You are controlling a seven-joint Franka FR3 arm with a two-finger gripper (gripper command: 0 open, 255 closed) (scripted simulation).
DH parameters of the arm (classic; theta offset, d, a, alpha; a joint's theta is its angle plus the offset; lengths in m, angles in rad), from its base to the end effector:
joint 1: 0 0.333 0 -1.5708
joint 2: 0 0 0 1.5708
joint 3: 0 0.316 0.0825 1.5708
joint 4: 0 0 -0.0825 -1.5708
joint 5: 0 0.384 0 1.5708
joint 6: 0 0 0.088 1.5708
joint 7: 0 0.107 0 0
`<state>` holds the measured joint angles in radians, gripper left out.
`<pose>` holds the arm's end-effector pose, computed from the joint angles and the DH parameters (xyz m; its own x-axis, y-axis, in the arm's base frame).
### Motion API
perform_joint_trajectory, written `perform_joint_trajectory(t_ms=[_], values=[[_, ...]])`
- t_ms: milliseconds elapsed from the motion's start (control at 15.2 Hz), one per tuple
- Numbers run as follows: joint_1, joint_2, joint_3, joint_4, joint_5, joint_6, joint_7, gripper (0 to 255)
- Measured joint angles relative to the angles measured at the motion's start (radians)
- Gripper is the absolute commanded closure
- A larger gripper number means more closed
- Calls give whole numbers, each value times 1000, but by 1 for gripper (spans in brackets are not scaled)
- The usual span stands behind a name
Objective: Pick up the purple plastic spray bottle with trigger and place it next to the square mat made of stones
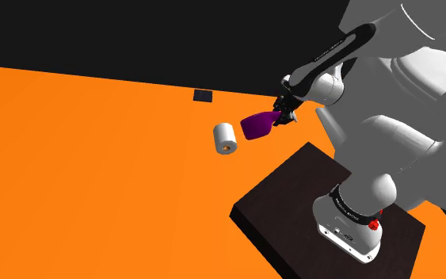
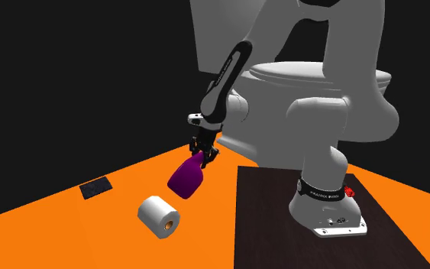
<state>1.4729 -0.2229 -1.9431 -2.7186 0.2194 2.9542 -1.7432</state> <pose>0.3741 -0.1825 0.2135 0.4779 0.8417 0.2514 0.8418 -0.5206 0.1430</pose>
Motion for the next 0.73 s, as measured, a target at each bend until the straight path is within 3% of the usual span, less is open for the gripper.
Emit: perform_joint_trajectory(t_ms=[132, 198, 396, 726], values=[[120, -5, -74, 28, -26, 1, 68, 255], [144, 2, -74, 42, -24, -10, 91, 255], [403, -39, -268, 115, -120, -6, 238, 255], [716, -114, -483, 252, -252, -23, 449, 255]])
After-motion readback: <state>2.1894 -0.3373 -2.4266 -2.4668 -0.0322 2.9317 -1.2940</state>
